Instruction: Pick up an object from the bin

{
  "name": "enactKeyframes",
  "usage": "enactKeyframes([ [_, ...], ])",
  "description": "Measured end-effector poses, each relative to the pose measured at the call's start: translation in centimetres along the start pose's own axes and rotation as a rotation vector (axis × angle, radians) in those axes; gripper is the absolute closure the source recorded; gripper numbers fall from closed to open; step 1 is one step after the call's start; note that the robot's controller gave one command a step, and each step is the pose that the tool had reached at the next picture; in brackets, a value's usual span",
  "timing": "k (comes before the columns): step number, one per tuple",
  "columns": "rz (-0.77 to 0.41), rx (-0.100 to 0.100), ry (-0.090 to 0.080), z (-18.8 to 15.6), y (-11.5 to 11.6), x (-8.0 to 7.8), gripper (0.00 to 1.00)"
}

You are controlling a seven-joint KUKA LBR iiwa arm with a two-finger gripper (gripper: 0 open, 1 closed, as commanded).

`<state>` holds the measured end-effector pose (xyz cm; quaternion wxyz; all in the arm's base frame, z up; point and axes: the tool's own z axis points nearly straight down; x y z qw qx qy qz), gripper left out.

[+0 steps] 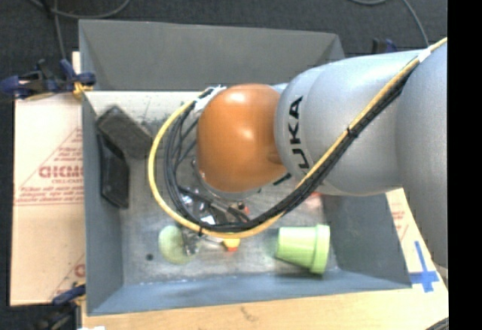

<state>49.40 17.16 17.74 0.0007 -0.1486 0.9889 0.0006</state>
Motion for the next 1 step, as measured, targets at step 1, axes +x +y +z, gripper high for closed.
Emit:
enactKeyframes([
  [1,-0.008,0.001,0.003,-3.64,0.02,-0.20,1.00],
])
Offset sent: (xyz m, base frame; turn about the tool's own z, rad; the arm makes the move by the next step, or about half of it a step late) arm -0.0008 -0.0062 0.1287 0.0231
